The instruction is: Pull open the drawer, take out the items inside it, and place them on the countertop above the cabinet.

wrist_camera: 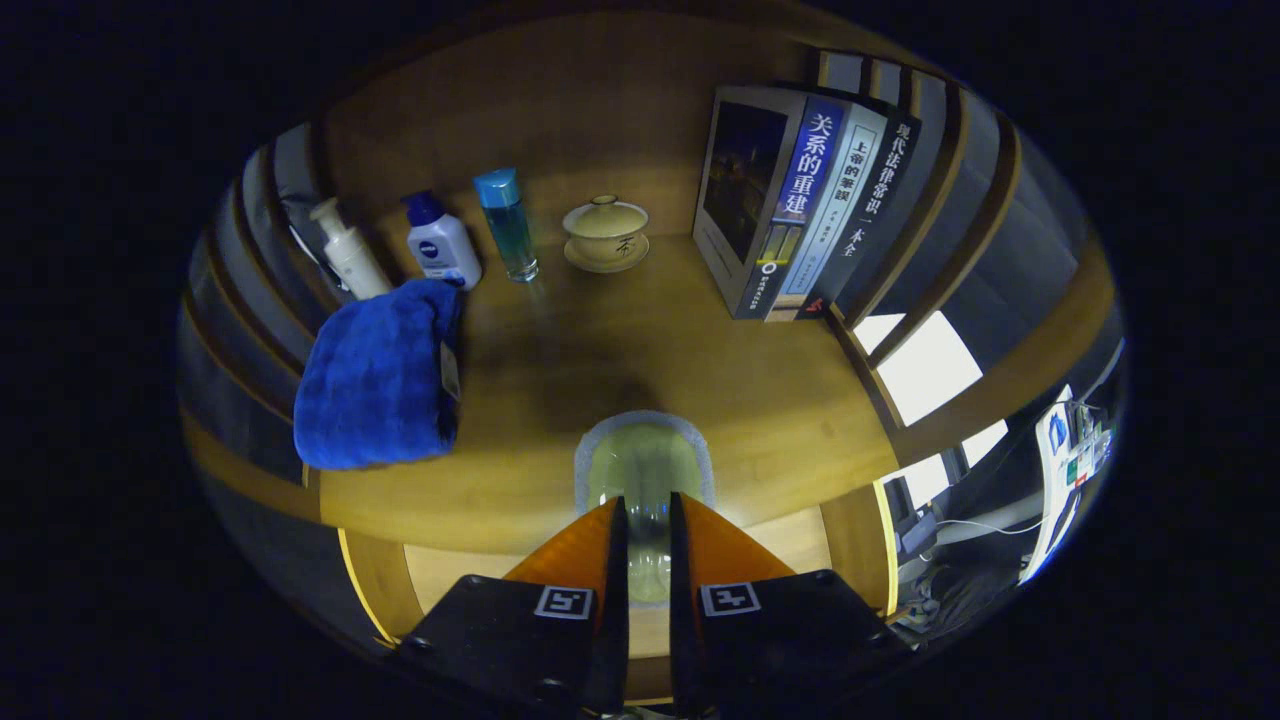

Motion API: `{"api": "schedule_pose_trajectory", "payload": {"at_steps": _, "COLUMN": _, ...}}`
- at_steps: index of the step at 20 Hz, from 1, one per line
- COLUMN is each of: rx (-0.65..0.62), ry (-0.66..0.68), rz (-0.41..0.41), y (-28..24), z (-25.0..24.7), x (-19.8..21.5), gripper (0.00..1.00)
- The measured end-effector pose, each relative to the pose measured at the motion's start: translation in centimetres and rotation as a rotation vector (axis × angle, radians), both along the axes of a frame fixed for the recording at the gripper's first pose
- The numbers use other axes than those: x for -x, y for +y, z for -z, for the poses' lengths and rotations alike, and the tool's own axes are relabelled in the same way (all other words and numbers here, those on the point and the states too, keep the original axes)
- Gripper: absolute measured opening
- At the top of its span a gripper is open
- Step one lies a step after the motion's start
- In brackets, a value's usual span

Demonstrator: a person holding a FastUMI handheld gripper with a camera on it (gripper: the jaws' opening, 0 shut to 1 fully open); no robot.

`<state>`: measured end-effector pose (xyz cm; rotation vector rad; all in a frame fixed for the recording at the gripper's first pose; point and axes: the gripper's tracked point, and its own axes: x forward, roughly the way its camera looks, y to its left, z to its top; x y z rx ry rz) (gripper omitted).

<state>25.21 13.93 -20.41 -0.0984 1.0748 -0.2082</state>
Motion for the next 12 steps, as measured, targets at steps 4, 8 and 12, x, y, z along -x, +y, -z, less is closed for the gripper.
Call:
{"api": "schedule_pose_trajectory", "payload": {"at_steps": 4, "rx": -0.004, "ry": -0.002, "rz": 0.008, "y": 0.2, "z": 1.3, "x": -3.2, "gripper": 0.26}}
{"api": "schedule_pose_trajectory", "payload": {"at_steps": 8, "rx": -0.011, "ry": 0.003, "rz": 0.004, "y": 0.5, "z": 2.4, "x": -4.6, "gripper": 0.26}}
{"api": "schedule_pose_trajectory", "payload": {"at_steps": 12, "rx": -0.028, "ry": -0.020, "rz": 0.009, "y": 0.5, "z": 2.3, "x": -5.4, "gripper": 0.31}}
